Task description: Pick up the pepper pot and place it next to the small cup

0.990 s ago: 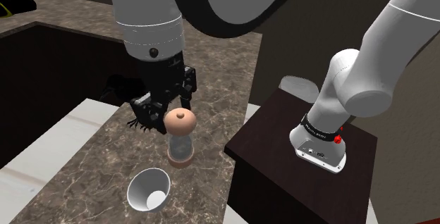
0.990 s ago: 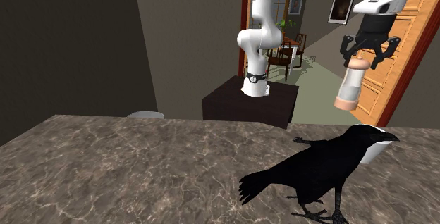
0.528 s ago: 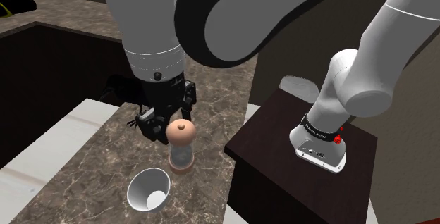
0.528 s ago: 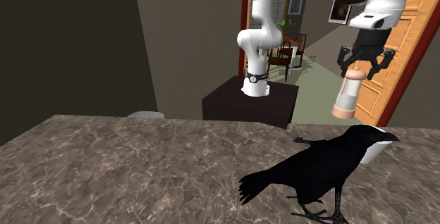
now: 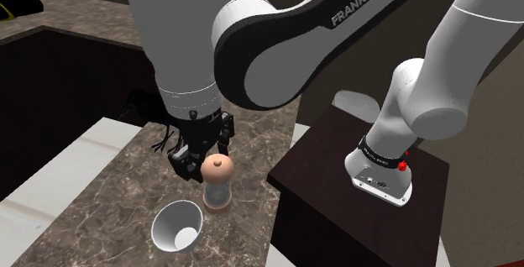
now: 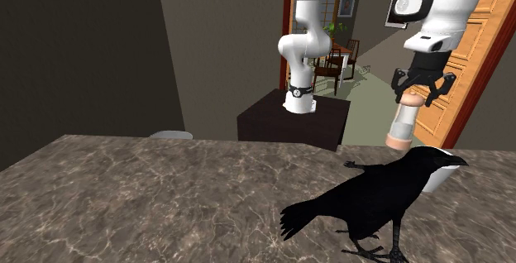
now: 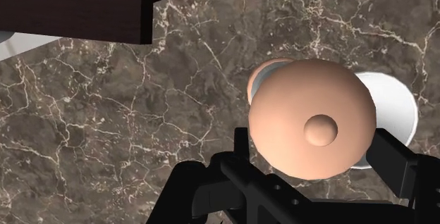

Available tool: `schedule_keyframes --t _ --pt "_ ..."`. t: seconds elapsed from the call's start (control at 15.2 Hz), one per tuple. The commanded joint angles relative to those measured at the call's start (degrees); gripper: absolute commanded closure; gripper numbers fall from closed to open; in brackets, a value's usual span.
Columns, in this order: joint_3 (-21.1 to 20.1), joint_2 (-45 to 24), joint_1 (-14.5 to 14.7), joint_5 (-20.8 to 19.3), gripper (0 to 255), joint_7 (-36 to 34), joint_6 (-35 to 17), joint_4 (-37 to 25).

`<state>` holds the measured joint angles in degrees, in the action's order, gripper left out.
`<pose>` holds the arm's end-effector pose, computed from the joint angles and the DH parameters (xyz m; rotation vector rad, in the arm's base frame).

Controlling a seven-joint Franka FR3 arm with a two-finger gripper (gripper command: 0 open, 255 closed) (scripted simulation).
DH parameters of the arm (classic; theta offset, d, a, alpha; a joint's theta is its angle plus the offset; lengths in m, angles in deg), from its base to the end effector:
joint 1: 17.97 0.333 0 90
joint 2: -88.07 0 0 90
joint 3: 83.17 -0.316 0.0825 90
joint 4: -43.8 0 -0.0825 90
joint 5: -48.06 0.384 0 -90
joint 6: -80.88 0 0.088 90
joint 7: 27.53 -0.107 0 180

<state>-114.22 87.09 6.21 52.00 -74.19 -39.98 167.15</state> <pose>0.3017 0.4392 0.3884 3.1304 0.1767 -0.1390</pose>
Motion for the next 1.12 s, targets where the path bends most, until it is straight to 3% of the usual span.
schedule_keyframes --t 0.0,1.06 --pt "0.0 -0.9 0.0 -0.5 255 -0.2 -1.7 0.8" --pt "0.7 -9.5 1.1 -5.9 255 -3.5 -13.5 5.2"
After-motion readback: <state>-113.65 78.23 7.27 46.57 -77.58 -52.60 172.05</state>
